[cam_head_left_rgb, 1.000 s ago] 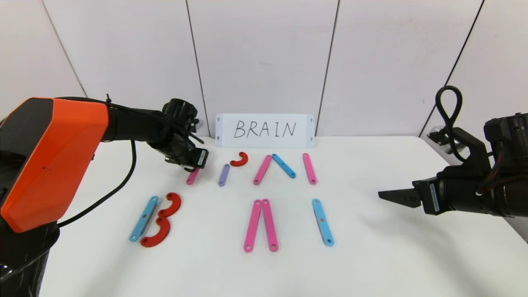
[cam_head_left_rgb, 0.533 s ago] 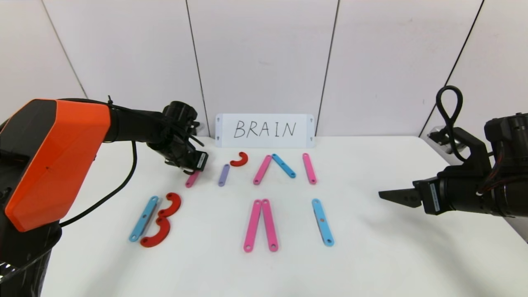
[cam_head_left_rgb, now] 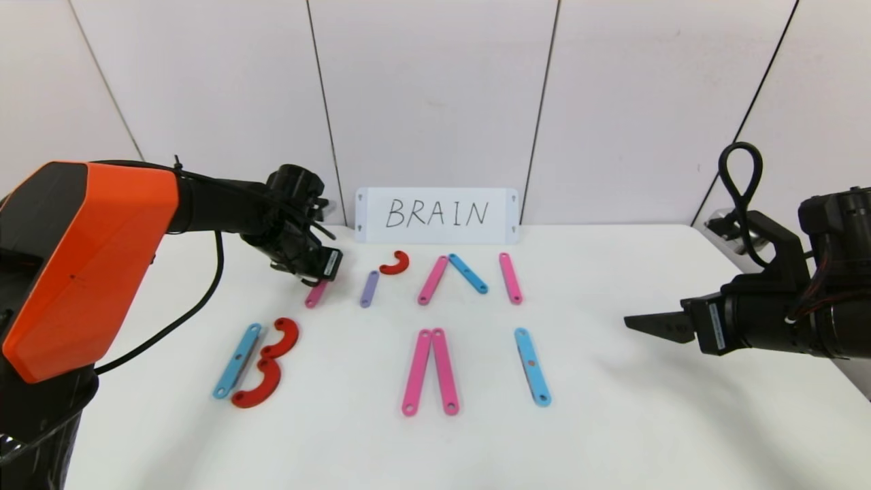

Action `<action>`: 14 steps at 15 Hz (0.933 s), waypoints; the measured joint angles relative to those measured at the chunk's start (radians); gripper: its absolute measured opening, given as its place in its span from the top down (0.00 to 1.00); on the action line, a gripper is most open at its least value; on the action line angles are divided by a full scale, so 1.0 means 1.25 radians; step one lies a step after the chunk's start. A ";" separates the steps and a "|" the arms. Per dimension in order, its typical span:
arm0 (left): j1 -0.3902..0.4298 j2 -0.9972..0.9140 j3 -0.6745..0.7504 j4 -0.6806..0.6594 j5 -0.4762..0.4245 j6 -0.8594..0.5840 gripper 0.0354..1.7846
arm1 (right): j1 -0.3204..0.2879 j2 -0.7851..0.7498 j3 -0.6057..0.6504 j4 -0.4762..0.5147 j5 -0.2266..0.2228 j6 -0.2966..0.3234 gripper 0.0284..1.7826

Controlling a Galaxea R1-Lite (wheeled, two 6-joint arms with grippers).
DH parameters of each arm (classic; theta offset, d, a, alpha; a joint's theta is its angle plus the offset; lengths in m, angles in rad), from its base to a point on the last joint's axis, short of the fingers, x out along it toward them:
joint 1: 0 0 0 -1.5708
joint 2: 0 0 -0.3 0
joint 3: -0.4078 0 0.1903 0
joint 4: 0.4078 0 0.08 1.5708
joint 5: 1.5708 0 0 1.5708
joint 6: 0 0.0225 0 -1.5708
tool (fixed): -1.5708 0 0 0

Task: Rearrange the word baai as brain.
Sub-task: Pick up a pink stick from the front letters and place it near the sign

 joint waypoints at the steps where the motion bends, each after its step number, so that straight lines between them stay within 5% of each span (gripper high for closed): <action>1: 0.000 -0.002 -0.001 -0.002 0.000 0.000 0.81 | 0.000 0.000 0.000 0.000 0.000 0.000 0.03; 9: 0.000 -0.008 -0.004 -0.005 -0.001 0.000 0.16 | 0.000 0.001 0.000 0.000 -0.001 0.000 0.03; 14: -0.005 -0.050 0.008 0.006 0.004 -0.004 0.03 | 0.000 0.001 0.000 0.000 0.000 0.000 0.03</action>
